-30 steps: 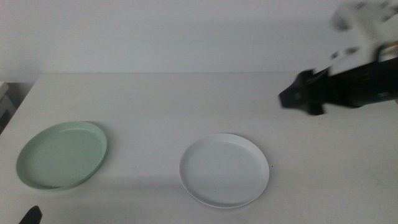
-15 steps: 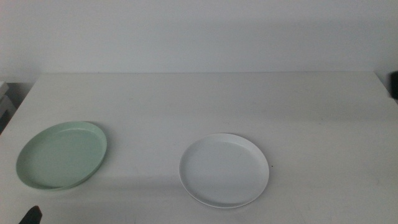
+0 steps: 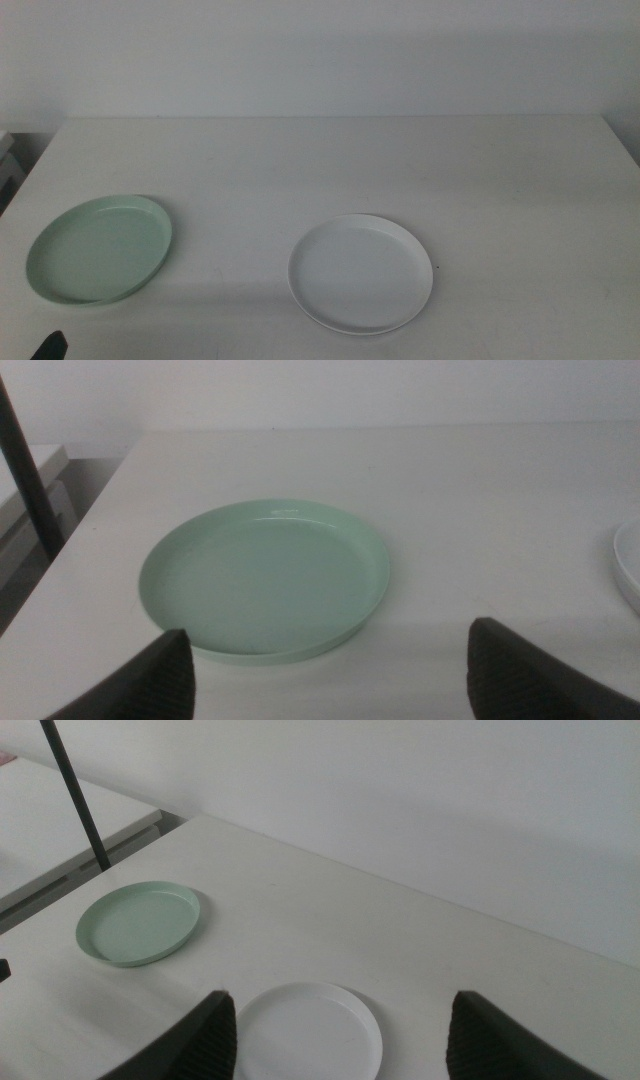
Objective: Stack the three bowls on top of each other.
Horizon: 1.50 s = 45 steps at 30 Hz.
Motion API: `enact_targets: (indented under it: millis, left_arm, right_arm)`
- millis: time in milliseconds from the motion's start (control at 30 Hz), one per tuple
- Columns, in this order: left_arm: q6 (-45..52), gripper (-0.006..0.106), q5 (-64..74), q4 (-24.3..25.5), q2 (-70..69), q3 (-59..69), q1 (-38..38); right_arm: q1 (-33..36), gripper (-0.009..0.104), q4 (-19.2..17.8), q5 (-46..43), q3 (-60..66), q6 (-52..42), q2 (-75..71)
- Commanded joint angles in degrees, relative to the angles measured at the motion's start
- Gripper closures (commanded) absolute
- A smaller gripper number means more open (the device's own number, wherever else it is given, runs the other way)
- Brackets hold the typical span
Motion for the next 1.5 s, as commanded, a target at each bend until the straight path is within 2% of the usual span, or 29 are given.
enact_targets:
  millis: [0,333,433,600,867,1000,1367,1467]
  left_arm:
    - [0.0,0.012,-4.4,-0.2,-0.8,0.3,-0.1]
    - [0.2,0.012,-5.3,1.7,-0.6,0.0,0.5]
    - [-1.0,0.012,-5.1,0.9,1.5,-2.8,2.3]
    - [-1.5,0.012,-0.1,0.8,13.7,-15.2,5.6]
    - [-1.5,0.012,25.5,0.8,35.8,-44.1,6.5]
    - [-1.5,0.012,34.3,0.9,42.2,-52.9,6.5]
    - [-3.8,0.012,29.9,0.6,50.0,-56.4,6.5]
    - [-4.1,0.012,29.1,2.7,51.1,-56.7,6.5]
  right_arm:
    - [0.0,0.04,-0.2,-4.5,-1.7,-0.3,0.3]
    - [0.0,0.04,-0.2,-4.2,-1.7,-0.3,0.3]
    - [0.0,0.04,-0.2,-4.2,-1.7,-0.3,0.3]
    - [0.0,0.04,-0.2,-4.1,-1.7,-0.3,0.3]
    - [0.0,0.04,-0.2,-4.1,-1.7,-0.3,0.3]
    - [0.0,0.04,-0.2,-4.1,-1.7,-0.3,0.3]
    - [0.0,0.04,-0.2,-4.1,-1.7,-0.3,0.3]
    - [0.0,0.04,-0.2,-4.1,-1.7,-0.3,0.3]
